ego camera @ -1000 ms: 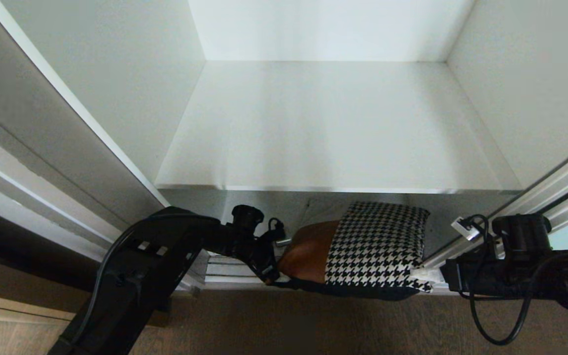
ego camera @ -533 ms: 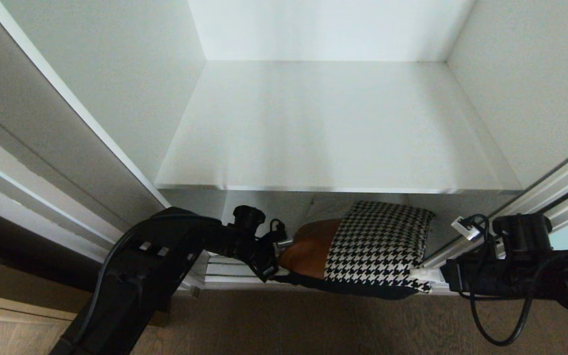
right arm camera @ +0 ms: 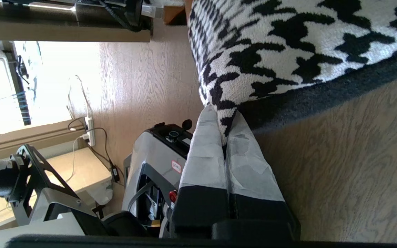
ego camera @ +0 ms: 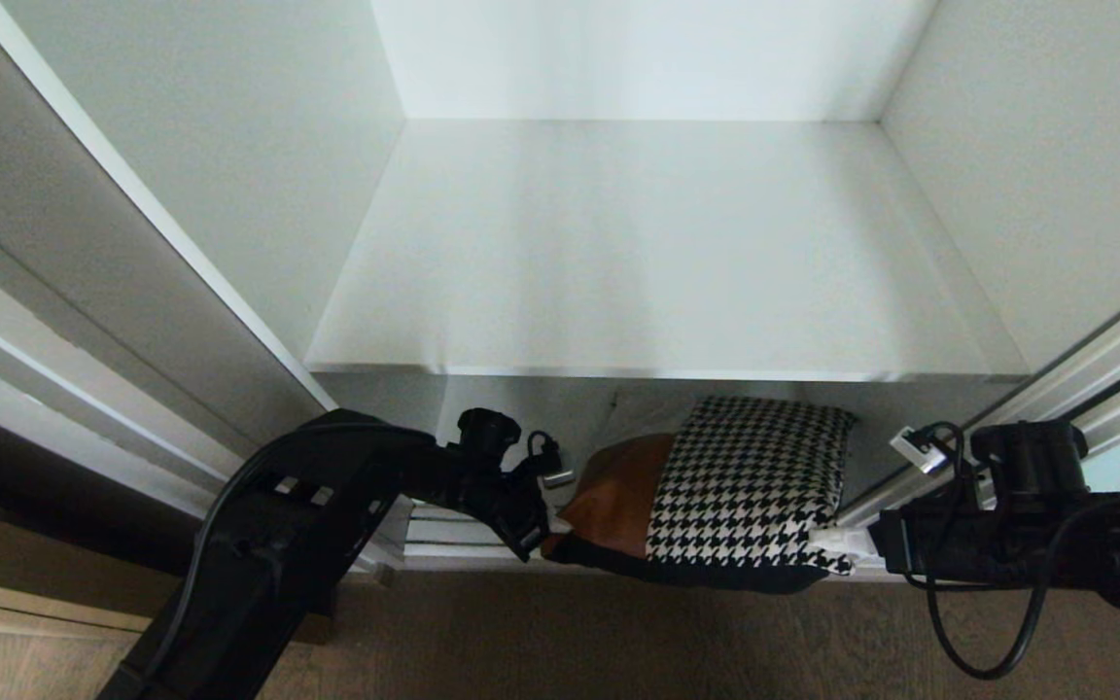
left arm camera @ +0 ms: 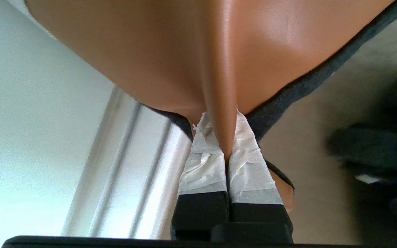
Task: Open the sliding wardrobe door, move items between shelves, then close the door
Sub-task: Place the pillow on the higher shelf
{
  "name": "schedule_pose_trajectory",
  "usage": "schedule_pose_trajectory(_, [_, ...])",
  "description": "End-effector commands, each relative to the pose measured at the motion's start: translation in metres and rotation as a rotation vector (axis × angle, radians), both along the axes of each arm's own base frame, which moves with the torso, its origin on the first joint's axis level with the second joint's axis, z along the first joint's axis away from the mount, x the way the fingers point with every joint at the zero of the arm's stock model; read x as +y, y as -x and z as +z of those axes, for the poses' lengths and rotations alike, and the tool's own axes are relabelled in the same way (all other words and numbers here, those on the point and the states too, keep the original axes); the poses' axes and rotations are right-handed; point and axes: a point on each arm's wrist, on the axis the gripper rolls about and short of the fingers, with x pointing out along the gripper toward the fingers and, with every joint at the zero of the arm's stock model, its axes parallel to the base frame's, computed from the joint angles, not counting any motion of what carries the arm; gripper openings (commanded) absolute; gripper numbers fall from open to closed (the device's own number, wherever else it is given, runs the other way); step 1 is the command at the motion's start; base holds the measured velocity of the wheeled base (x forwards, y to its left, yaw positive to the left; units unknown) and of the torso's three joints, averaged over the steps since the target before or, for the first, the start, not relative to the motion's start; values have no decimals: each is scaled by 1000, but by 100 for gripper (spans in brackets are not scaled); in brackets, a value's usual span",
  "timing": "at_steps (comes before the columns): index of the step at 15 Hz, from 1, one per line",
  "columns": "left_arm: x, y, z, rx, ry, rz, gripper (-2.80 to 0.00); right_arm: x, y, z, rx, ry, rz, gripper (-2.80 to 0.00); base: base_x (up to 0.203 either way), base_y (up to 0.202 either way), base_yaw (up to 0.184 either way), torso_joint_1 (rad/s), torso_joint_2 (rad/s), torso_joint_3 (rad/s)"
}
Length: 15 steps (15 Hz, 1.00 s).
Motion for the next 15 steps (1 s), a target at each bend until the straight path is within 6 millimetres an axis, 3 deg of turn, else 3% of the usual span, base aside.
schedule_pose_trajectory(1, [-1,1,-1,4,8,-7,-280,0,0,-1,2,-3,4,-280,0,0,0,0,0,0])
schedule_pose_trajectory(4, [2,9,12,49,18,18,-280,0,2,0,0,-4,4,-280,0,0,0,0,0,0])
schedule_pose_trajectory(7, [3,29,29,132,38,22,-280,0,5,1,3,-4,3,-280,0,0,0,0,0,0])
schedule_pose_trajectory(9, [0,47,40,217,60,45,-280,0,6,0,11,-6,2,-280,0,0,0,0,0,0])
schedule_pose_trajectory(12, [-6,55,44,310,87,99,-280,0,11,2,7,-3,5,-280,0,0,0,0,0,0])
schedule_pose_trajectory(15, [-12,70,60,395,113,146,-280,4,16,2,7,-1,18,-280,0,0,0,0,0,0])
